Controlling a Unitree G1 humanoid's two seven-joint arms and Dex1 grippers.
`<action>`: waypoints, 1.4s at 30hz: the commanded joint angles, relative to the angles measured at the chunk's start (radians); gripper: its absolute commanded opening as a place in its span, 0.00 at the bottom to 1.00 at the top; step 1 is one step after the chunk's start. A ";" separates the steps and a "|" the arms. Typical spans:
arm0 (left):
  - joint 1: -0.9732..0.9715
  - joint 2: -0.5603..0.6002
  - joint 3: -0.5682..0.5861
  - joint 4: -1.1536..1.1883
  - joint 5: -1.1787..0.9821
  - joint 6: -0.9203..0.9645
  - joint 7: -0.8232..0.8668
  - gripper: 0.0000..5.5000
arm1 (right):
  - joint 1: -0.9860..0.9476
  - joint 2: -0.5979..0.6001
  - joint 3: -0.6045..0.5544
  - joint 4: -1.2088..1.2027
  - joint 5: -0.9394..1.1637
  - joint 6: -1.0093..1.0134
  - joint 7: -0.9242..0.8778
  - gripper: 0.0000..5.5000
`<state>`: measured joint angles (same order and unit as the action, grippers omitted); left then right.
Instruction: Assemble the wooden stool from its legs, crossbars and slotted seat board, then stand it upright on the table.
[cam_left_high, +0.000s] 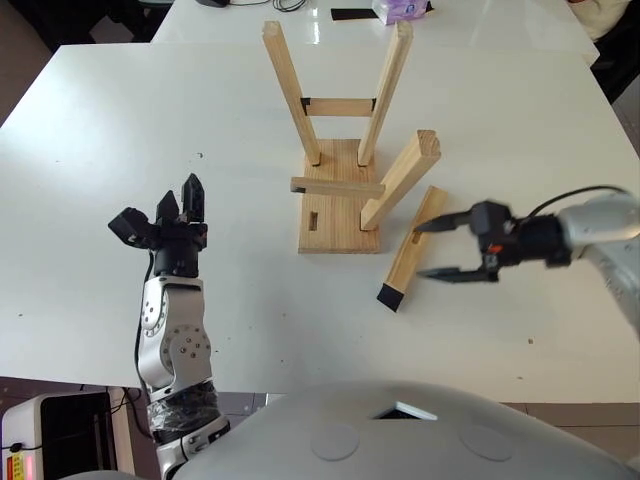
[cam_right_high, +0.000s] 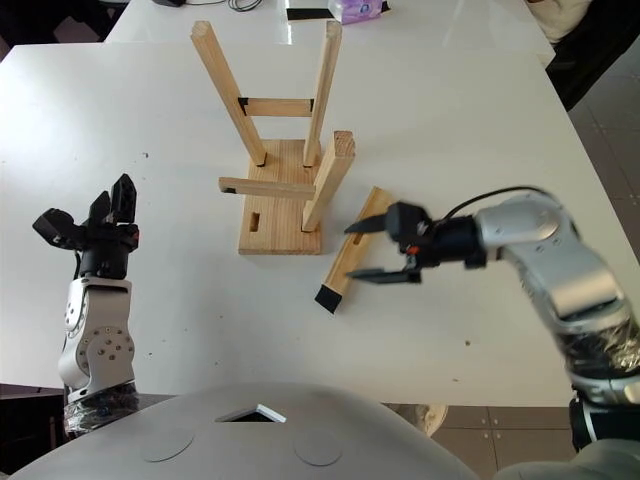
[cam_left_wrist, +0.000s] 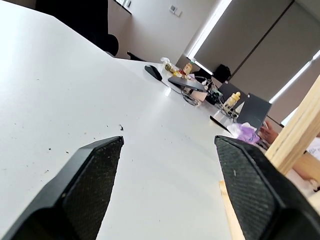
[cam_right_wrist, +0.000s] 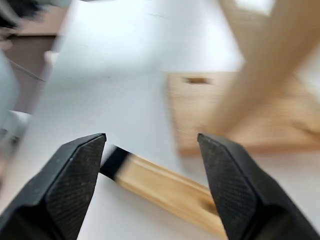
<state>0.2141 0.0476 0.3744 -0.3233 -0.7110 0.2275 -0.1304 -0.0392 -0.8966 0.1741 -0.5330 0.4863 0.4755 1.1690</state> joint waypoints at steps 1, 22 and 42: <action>0.001 0.051 0.002 -0.024 -0.020 0.077 0.006 0.62 | 0.039 0.032 0.093 -0.061 -0.078 0.015 -0.071 0.62; 0.016 0.008 -0.046 -0.009 0.002 0.080 -0.006 0.62 | -0.041 -0.014 0.260 0.084 -0.419 -0.087 -0.080 0.62; 0.003 -0.066 -0.052 0.051 0.048 -0.035 0.003 0.62 | -0.134 0.347 -0.081 0.116 -0.244 0.523 -0.578 0.62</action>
<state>0.2377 -0.0155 0.3242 -0.2904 -0.6710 0.2004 -0.1320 -0.2077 -0.6249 0.1109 -0.3766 0.2372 0.9004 0.6855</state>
